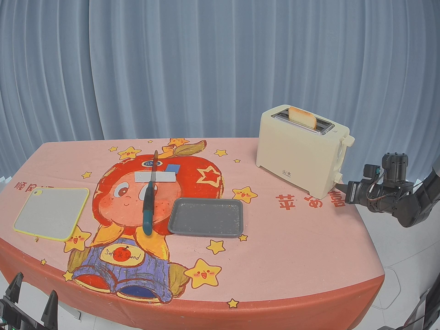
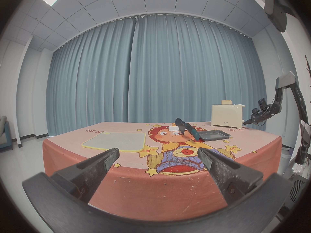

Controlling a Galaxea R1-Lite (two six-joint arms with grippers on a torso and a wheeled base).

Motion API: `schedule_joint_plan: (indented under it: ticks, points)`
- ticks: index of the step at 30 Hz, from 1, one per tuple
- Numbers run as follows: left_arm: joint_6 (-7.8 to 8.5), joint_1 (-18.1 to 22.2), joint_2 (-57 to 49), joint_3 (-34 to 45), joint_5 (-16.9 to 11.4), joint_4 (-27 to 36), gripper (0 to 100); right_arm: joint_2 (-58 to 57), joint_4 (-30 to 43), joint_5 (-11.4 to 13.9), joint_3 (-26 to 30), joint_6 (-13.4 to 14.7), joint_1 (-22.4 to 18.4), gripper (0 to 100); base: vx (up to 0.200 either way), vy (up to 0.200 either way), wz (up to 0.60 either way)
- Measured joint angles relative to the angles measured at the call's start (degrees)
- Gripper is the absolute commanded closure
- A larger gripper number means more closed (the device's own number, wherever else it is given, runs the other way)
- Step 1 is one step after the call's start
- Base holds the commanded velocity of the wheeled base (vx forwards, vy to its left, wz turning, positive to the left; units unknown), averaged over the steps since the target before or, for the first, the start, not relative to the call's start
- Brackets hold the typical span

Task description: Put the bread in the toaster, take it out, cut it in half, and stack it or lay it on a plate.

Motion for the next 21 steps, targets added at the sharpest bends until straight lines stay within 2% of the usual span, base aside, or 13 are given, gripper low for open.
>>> schedule_joint_plan:
  ticks: [21]
  points:
    - [0.00,0.0,0.0,0.0,0.0,0.0,0,-0.9,-0.1,0.0,0.0,0.0,0.6,100,0.000,0.000,0.00]
